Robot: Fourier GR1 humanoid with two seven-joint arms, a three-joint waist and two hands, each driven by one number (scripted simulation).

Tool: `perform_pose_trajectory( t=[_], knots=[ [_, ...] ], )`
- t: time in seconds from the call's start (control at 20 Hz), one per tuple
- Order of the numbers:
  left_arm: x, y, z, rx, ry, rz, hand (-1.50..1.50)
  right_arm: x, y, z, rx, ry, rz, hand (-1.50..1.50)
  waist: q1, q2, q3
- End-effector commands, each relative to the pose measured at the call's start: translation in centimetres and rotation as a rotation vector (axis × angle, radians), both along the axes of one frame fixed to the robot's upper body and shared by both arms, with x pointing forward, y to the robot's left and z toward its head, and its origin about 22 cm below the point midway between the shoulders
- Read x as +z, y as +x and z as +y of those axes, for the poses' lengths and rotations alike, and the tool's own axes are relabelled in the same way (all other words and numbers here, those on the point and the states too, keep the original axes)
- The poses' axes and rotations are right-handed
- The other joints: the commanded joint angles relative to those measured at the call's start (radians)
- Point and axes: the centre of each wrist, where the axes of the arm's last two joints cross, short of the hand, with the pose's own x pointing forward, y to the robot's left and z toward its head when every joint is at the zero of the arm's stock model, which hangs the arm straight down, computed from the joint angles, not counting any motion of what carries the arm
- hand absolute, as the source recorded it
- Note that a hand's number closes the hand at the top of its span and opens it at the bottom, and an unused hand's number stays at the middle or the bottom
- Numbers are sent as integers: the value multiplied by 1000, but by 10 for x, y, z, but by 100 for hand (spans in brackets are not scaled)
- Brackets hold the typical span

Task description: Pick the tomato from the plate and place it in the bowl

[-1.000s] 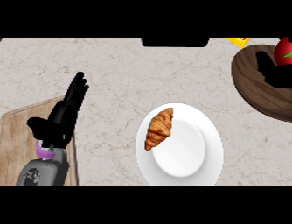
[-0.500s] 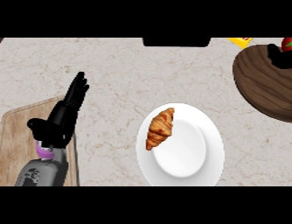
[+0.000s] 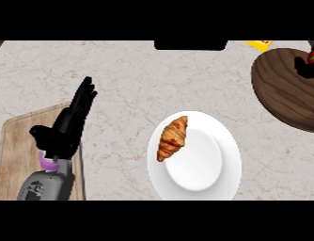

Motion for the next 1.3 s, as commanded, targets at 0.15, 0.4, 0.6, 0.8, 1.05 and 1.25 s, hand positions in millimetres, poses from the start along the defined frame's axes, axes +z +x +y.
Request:
perform_pose_trajectory(
  t=[0.15,0.4,0.6,0.8,1.05,1.25],
  knots=[
    [-3,-7,-2,20,-10,30,0,-44,-6,-49,7,184,134,150,3,3,-2],
    [-9,-4,-3,4,0,32,0,-46,-1,-61,161,284,207,-150,9,7,-2],
    [-11,-7,-3,9,17,26,0,-53,-1,-63,214,392,73,-150,7,5,-2],
    [-5,-11,-5,2,2,28,0,-40,4,-60,211,446,-99,-150,2,1,-3],
    [-3,-6,20,33,24,20,0,-17,-9,-91,178,547,-158,-150,-12,-2,-4],
    [-2,-17,-7,26,8,19,0,-10,-19,-108,170,655,-121,-150,-18,-6,-4]
  ],
)
